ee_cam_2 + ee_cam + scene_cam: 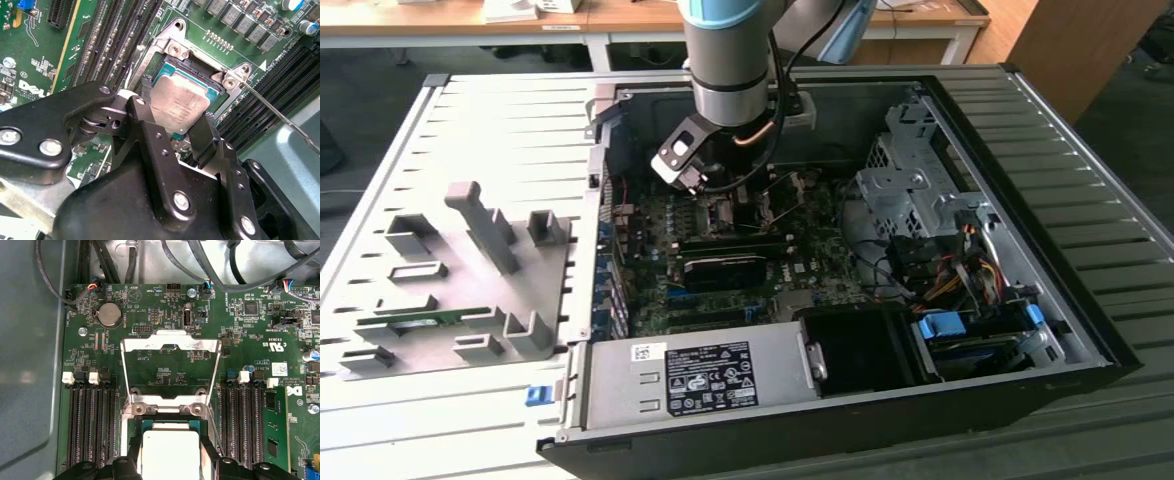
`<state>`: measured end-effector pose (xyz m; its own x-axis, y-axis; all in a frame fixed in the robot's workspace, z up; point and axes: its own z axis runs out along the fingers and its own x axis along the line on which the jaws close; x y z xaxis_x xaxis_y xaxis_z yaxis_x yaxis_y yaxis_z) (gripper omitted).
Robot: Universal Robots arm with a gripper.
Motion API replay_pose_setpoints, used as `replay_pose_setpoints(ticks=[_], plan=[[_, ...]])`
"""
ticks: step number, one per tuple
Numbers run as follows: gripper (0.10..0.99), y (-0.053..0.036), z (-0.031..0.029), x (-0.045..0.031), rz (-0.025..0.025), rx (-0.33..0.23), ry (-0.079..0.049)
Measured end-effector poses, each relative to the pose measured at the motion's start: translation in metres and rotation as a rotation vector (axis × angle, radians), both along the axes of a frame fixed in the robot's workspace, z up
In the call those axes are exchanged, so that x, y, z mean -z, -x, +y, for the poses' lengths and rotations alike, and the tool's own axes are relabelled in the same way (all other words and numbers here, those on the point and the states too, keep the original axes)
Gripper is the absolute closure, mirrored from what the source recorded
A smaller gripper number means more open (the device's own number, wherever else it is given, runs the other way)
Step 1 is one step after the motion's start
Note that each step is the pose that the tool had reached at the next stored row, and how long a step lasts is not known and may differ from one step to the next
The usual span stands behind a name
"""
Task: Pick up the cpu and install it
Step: 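Place the cpu into insertion slot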
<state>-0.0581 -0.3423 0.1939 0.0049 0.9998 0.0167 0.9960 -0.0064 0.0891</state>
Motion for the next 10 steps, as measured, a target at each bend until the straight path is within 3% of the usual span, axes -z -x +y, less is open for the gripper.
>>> replay_pose_setpoints(ticks=[10], plan=[[0.545,0.0000,0.0000,0.0020,0.0000,0.000,0.000]])
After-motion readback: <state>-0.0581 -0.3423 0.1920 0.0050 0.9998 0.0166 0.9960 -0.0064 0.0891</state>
